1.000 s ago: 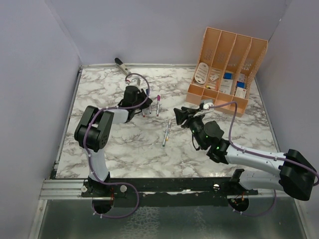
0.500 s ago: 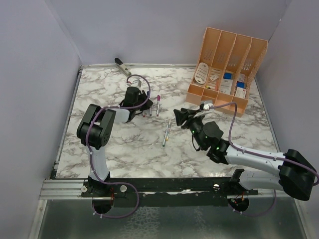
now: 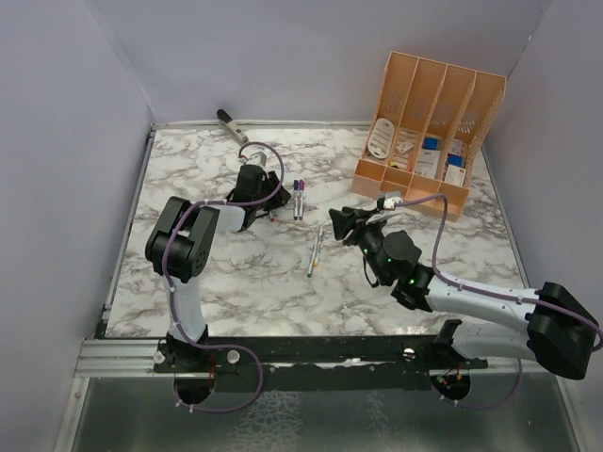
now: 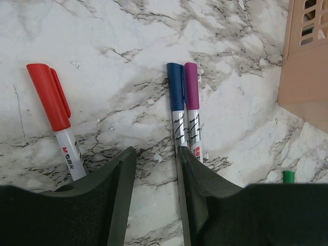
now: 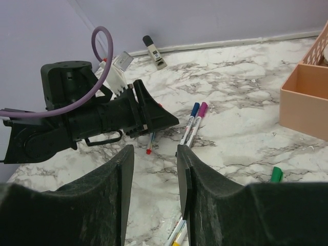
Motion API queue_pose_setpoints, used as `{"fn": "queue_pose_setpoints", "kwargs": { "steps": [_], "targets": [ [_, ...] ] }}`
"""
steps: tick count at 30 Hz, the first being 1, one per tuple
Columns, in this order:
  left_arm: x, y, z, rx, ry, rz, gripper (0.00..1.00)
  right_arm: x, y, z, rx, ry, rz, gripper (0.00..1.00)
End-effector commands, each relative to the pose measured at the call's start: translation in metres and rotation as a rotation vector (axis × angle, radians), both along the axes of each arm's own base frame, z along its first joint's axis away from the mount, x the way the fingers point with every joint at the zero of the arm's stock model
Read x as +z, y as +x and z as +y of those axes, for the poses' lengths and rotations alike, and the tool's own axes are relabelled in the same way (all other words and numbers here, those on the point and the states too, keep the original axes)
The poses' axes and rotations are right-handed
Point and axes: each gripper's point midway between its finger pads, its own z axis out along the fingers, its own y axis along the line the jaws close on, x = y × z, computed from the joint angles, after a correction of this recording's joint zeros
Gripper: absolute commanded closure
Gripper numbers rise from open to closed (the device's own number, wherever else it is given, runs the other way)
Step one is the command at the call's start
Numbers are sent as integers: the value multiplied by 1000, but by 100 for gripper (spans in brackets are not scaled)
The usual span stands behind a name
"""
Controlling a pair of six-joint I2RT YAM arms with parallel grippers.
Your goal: Insert the pens into the pen caps
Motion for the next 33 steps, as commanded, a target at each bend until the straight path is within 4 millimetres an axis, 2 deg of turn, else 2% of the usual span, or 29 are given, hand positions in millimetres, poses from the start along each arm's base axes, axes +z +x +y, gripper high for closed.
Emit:
{"fn": "queue_pose_setpoints", "kwargs": {
  "steps": [1,4,10,13,16,18,22,25,28,33],
  "targets": [
    [4,7,0,15,8,-21,59,3,-5,-1,13,18,-5,62],
    [14,6,-1,7,12,-44,59,3,-4,-4,-2,13,-7,62],
    [51,-3,-5,-29,17,-131,59,-5,2,-14,-69,-25,21,62],
    [71,-18,-10,-72,40,-189,59,-17,6,-28,-155,-52,73,66],
    [88,-42,-21,-140,71,-251,59,-30,10,-44,-253,-55,138,69],
    [80,-63,-27,-189,93,-239,59,-37,12,-53,-283,-69,165,69],
    [56,-102,-39,-276,155,-185,59,-53,22,-69,-310,-75,236,54],
    [41,-125,-42,-307,237,-158,59,-64,33,-85,-310,-44,302,62],
    [31,-140,-34,-285,319,-134,58,-66,39,-95,-315,-44,320,66],
    [21,-157,-28,-291,370,-101,58,-73,46,-92,-314,-108,337,76]
  ]
}}
